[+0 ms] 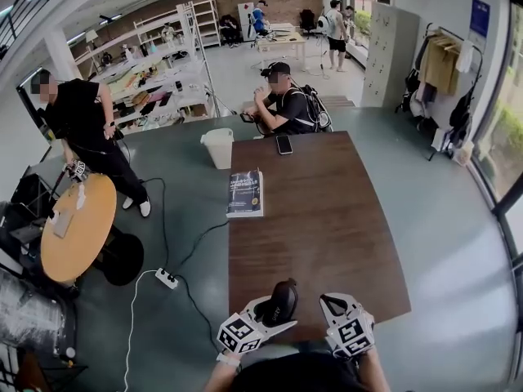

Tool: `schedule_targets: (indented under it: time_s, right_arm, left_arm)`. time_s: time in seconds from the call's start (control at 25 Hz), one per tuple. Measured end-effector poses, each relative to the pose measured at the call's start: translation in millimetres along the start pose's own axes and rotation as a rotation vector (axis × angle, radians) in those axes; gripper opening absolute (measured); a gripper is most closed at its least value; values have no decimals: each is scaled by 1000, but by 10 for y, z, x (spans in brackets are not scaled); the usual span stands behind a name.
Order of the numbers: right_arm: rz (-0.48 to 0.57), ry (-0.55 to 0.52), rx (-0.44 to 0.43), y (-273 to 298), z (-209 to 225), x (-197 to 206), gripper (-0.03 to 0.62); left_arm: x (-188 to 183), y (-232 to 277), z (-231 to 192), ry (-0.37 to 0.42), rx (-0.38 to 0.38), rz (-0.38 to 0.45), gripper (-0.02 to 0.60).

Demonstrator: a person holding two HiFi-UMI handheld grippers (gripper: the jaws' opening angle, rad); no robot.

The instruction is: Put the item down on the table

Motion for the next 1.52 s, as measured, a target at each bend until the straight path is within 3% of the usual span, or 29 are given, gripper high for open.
schedule_targets:
  time_s: [0.84,1.52]
  right_arm:
    - [-33,72,107,-86,294,214,-12]
    - [-28,94,149,-163,388,287,-12]
  left_arm:
    - [232,476,-238,20,86,-112,374]
    - [634,734,-450,-29,74,-261,374]
Point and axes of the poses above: the fingertips, and each gripper's own axes: y forward along the fingers, z to its right, x out of its underside, the point moved 6 cm from there along -y, backward along the fingers, and after that the axes turned 6 degrees about y, right-handed, at the moved point
